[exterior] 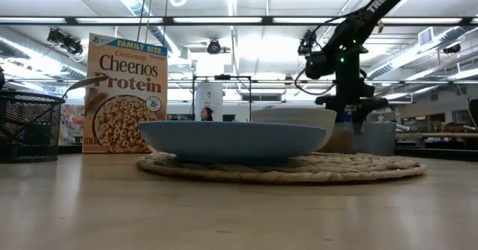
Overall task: Arrange a breakfast setting
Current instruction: Put the apple on the brown placemat
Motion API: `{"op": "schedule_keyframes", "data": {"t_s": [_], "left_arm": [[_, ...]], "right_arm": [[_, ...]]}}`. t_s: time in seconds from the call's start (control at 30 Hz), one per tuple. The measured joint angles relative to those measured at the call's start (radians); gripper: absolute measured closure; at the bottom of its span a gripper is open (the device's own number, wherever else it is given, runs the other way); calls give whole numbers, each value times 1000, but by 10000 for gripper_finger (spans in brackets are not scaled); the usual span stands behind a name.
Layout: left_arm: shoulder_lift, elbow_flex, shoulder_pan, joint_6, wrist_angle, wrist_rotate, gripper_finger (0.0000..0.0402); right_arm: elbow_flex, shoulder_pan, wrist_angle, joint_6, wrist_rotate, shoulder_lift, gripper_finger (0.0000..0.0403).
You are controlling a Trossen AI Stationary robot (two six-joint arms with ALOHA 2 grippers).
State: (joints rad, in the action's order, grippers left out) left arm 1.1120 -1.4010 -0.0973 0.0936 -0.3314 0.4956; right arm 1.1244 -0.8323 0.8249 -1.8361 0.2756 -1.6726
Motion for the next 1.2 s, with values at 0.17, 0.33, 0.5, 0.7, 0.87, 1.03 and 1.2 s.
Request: {"op": "schedule_keyframes", "data": {"t_s": [0.17,0.33,0.5,0.7,0.87,1.03,1.2], "left_arm": [[-11,0,-7,-10,-46,0,216],[-17,0,-17,-9,-41,0,216],[-15,0,-50,-22,-40,0,216],[-15,0,-75,-30,-39,-13,216],[-15,0,-77,-30,-32,-18,216],[-15,0,-77,-30,-16,-19,216],[-15,0,-77,-29,-9,-19,216]], "right_arm": [[0,-60,-19,3,-82,-12,171],[0,-89,-8,-4,-195,-11,178],[0,-86,21,-65,-248,-3,180],[-4,-86,17,-67,-297,-34,180],[-5,-94,-28,-74,-310,-59,180],[-5,-116,-81,-73,-268,-47,180],[8,-141,-38,16,-266,-23,185]]}}
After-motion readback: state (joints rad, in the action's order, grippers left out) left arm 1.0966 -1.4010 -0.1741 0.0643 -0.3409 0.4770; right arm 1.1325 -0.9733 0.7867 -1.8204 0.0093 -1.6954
